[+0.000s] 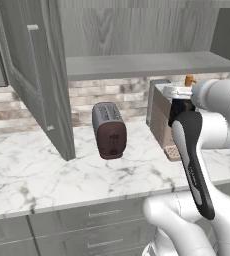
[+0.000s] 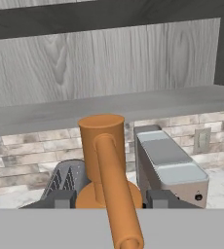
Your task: Open the cabinet. Pick the soap dispenser and place it next to the sink. Then close the cabinet.
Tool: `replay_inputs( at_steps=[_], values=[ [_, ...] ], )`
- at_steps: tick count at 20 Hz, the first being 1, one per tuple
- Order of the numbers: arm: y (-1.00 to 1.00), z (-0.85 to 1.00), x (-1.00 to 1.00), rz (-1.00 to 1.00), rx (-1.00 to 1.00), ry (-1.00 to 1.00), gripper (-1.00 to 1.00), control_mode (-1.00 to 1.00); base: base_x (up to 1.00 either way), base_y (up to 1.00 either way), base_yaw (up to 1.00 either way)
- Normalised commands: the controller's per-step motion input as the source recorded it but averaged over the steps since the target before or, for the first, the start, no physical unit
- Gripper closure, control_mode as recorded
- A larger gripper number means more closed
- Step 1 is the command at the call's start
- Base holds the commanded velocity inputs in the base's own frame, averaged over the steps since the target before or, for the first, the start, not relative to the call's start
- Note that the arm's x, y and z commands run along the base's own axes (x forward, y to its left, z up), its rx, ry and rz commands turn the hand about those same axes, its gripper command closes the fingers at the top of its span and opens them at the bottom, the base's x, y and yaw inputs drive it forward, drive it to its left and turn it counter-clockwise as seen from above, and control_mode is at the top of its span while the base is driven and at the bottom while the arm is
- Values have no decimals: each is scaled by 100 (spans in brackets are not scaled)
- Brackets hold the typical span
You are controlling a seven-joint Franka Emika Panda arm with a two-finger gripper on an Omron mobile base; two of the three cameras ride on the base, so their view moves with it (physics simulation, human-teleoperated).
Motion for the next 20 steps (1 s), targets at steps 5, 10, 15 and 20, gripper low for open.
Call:
replay_inputs(
  at_steps=[5,10,15,20],
  values=[
    [0,0,0,0,0,0,100,-100,0,0,0],
    [0,0,0,0,0,0,100,-100,0,0,0],
    [0,0,0,0,0,0,100,-100,0,0,0],
    [0,0,0,0,0,0,100,100,0,0,0]
  ],
)
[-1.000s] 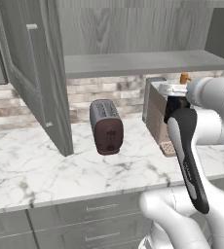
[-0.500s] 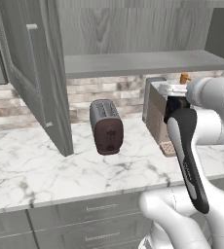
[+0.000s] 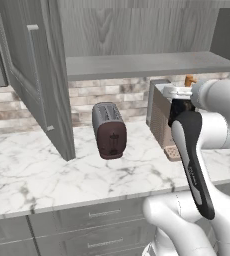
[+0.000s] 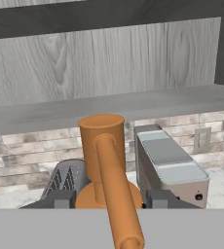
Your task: Open the cabinet. Pick the soap dispenser and place it next to the sink. Then close the cabinet.
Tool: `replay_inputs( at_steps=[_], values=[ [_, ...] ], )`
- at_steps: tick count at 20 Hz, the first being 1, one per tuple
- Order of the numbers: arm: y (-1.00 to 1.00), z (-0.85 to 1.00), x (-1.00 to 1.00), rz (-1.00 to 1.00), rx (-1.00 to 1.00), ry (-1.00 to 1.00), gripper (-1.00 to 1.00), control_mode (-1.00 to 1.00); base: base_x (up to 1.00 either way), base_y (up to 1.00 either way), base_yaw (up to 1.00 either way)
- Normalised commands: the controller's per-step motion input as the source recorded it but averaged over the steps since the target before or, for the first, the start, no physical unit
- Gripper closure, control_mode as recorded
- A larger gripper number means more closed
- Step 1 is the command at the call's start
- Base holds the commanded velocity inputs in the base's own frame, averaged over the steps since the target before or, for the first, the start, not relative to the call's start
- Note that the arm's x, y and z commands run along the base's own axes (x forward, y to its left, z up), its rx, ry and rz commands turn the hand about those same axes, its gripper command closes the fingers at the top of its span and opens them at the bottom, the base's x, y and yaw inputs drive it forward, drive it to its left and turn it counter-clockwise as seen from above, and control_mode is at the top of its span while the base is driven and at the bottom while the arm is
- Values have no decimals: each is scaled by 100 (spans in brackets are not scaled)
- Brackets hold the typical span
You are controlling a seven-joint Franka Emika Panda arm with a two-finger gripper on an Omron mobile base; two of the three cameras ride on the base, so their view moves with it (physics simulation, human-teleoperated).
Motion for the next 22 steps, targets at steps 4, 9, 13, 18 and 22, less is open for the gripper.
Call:
replay_inputs(
  at_steps=[4,9,13,18,22],
  values=[
    [0,0,0,0,0,0,100,100,0,0,0],
    [0,0,0,0,0,0,100,100,0,0,0],
    [0,0,0,0,0,0,100,100,-8,0,0],
    [0,0,0,0,0,0,100,100,-47,1,7],
    [0,0,0,0,0,0,100,100,-69,0,3]
  ],
)
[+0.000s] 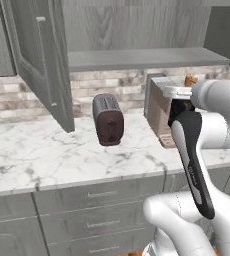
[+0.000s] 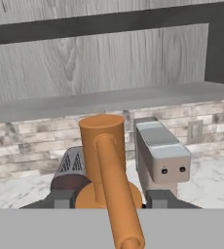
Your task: Open the cabinet. Pick the soap dispenser and place it next to the sink. Then close the cabinet.
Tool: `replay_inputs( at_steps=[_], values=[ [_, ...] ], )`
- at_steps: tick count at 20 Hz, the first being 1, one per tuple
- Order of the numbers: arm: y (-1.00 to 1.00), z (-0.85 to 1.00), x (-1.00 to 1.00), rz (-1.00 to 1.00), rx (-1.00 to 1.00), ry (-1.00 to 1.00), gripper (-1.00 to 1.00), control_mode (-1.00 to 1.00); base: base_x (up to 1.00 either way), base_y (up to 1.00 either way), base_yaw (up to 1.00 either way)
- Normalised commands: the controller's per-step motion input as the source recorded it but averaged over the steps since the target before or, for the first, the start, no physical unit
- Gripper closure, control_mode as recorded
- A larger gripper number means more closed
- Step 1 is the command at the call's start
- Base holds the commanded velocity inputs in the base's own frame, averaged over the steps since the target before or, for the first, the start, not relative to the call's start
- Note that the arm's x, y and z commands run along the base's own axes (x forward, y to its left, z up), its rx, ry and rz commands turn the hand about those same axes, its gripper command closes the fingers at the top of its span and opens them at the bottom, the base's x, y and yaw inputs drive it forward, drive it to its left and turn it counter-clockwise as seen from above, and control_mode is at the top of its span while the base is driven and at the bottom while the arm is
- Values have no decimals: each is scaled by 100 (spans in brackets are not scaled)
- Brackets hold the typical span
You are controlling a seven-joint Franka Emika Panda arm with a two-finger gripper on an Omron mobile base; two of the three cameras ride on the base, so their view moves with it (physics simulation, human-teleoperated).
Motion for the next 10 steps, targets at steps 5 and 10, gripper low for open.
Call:
replay_inputs(
  at_steps=[5,10],
  values=[
    [0,0,0,0,0,0,100,100,-59,0,0],
    [0,0,0,0,0,0,100,100,-34,1,-9]
  ],
)
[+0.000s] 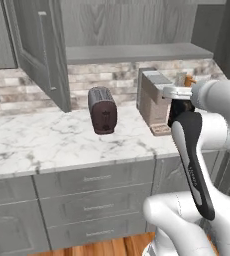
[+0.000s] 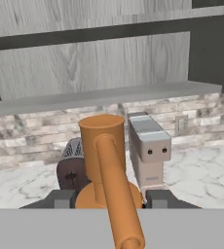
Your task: Open the cabinet. Pick the soap dispenser and place it next to the sink. Then close the cabinet.
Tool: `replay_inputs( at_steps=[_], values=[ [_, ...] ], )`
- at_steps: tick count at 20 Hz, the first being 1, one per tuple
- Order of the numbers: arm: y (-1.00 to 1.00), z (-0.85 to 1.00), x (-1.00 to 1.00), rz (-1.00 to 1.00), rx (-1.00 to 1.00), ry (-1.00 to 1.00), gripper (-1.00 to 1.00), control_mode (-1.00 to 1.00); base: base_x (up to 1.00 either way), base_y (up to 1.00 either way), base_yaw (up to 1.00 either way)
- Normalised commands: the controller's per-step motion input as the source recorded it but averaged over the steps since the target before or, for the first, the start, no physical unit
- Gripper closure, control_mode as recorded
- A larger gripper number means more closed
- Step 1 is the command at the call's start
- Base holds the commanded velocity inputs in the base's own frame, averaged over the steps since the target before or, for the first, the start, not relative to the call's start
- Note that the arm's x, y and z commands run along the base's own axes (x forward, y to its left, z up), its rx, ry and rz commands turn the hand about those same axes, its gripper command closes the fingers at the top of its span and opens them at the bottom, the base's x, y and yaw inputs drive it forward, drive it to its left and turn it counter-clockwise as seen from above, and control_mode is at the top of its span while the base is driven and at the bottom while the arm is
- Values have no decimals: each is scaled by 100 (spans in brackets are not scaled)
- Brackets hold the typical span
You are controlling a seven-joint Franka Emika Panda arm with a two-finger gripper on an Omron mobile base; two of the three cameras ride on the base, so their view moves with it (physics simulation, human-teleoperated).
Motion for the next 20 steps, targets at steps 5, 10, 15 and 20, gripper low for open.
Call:
replay_inputs(
  at_steps=[5,10,15,20],
  values=[
    [0,0,0,0,0,0,100,100,-2,18,-58],
    [0,0,0,0,0,0,100,100,1,25,-73],
    [0,0,0,0,0,0,100,100,3,27,-71],
    [0,0,0,0,0,0,100,100,0,26,-72]
  ],
)
